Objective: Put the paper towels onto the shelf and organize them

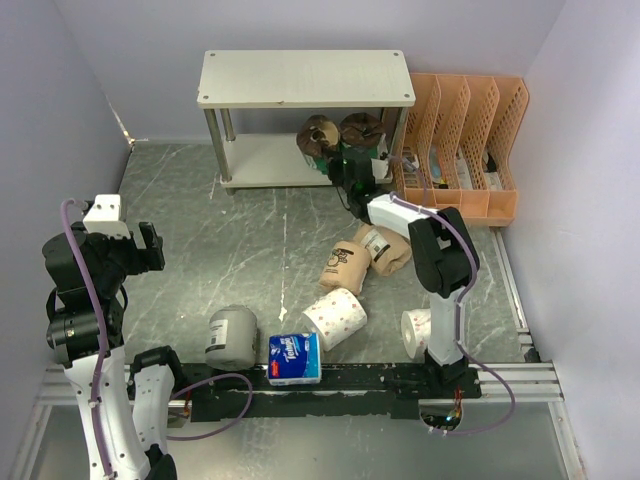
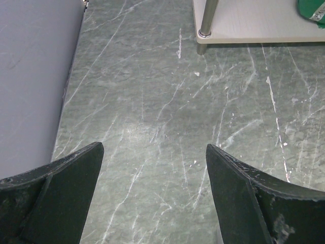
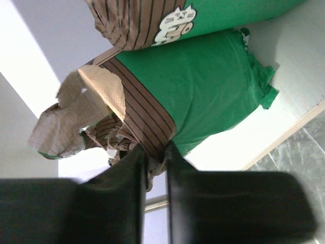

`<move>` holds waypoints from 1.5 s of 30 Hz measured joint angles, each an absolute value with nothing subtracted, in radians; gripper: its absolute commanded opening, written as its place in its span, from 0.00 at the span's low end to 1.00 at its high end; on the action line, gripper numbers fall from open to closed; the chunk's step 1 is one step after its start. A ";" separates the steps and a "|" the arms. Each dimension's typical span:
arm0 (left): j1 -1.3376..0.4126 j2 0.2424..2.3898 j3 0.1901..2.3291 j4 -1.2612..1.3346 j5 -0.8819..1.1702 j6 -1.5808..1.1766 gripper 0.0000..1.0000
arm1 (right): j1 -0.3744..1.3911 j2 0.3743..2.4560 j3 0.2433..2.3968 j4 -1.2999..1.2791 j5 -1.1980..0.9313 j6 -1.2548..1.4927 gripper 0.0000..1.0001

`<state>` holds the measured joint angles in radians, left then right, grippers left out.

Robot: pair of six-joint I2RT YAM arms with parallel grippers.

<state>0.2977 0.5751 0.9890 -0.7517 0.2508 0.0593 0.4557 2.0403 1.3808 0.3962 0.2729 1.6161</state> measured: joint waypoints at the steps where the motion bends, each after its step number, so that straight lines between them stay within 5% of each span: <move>1: 0.298 0.575 0.989 -0.752 0.251 0.059 0.94 | 0.449 2.044 1.390 0.386 0.262 1.616 0.44; 3: 0.298 0.575 0.989 -0.752 0.251 0.059 0.94 | 0.434 2.046 1.399 0.385 0.242 1.613 0.98; 4: 0.298 0.575 0.989 -0.752 0.251 0.059 0.94 | 0.427 2.046 1.401 0.394 0.235 1.609 1.00; 10: 0.298 0.575 0.989 -0.752 0.251 0.059 0.94 | 0.434 1.954 1.327 0.442 0.214 1.436 1.00; 18: 0.298 0.577 0.989 -0.752 0.251 0.059 0.93 | 0.702 1.459 1.151 0.323 0.337 0.805 1.00; 25: 0.300 0.626 0.989 -0.752 0.252 0.060 0.93 | 0.767 1.122 1.064 -0.045 0.417 0.458 1.00; 35: 0.300 0.659 0.989 -0.752 0.252 0.059 0.94 | 0.850 1.287 1.156 -0.572 0.417 0.297 0.97; 45: 0.300 0.660 0.989 -0.753 0.253 0.060 0.94 | 0.939 1.374 1.090 -0.715 0.409 0.276 0.92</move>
